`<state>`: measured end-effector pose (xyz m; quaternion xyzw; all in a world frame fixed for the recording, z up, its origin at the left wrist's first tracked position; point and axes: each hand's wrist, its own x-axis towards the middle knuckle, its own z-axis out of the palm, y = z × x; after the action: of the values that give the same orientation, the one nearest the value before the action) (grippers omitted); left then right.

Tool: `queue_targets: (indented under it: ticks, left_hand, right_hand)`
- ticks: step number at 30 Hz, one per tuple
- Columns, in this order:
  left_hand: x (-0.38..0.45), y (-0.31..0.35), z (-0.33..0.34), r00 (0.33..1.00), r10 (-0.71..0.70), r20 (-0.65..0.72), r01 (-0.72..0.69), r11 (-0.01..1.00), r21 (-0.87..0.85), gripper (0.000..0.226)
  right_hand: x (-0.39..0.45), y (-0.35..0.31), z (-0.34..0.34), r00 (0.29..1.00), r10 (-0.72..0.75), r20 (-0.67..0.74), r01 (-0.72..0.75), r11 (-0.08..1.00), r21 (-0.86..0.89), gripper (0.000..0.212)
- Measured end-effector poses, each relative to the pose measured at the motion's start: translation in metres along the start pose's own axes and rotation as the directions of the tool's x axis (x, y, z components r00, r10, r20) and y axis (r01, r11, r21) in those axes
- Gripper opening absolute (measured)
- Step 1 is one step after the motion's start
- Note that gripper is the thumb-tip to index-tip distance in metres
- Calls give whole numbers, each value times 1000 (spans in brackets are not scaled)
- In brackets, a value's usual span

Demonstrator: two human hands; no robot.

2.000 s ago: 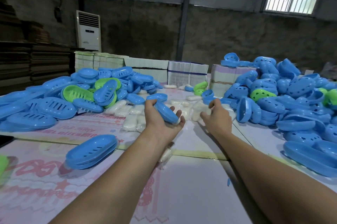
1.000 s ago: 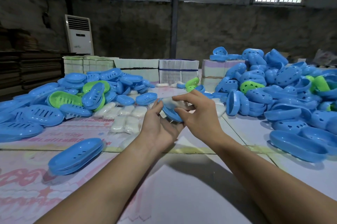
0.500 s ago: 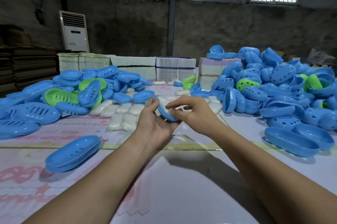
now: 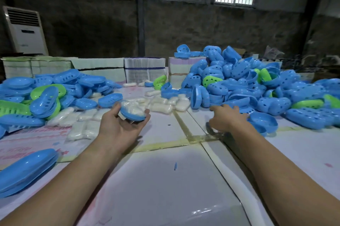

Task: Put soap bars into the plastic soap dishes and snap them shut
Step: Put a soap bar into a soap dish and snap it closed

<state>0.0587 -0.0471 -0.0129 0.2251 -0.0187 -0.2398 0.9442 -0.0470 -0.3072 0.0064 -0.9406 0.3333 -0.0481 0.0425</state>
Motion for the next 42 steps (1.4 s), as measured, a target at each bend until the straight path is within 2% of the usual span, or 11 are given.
queue_targets:
  ticks: [4, 9, 11, 13, 16, 21, 24, 30, 34, 38, 42]
  left_hand:
    - [-2, -1, -1, 1000, -6, -6, 6, 1000, 7, 48]
    - [-7, 0, -2, 1000, -10, -18, 10, 999, 37, 42]
    - [-8, 0, -1, 1000, -5, -23, 6, 999, 45, 39]
    - [-8, 0, 0, 1000, -2, -30, 3, 999, 50, 40]
    - [-7, 0, 0, 999, -6, -33, 8, 998, 55, 40]
    - [-8, -1, 1, 999, -5, -33, 7, 998, 64, 41]
    - [-9, -3, 3, 1000, -6, -27, 8, 997, 71, 43]
    - [-10, -5, 3, 999, -33, -20, 35, 993, 110, 40]
    - [-9, -7, 4, 998, -53, -25, 56, 989, 134, 44]
    - [-9, -9, 5, 998, -63, -19, 66, 986, 153, 46]
    - [-9, -13, 7, 999, -32, -19, 35, 980, 198, 42]
  right_hand:
    - [-1, 2, 9, 995, -93, 25, 94, 995, -25, 49]
    - [-6, -14, 12, 878, -470, -85, 478, 869, 128, 56]
    - [-6, -18, 11, 881, -441, -170, 466, 872, 152, 53]
    - [-2, -17, 12, 931, -283, -228, 322, 933, 158, 50]
    - [5, -9, 17, 984, -161, -75, 168, 981, 101, 54]
    - [10, -12, 22, 946, -305, -107, 323, 902, 287, 68]
    - [9, -12, 24, 939, -343, -33, 338, 898, 281, 75]
    - [14, -15, 28, 927, -341, -160, 375, 863, 338, 51]
    - [12, -23, 35, 874, -415, -251, 485, 756, 440, 20]
    - [-1, -42, 31, 813, -411, -413, 582, 612, 536, 18]
    - [-22, -69, 28, 642, -431, -635, 750, 525, 402, 19]
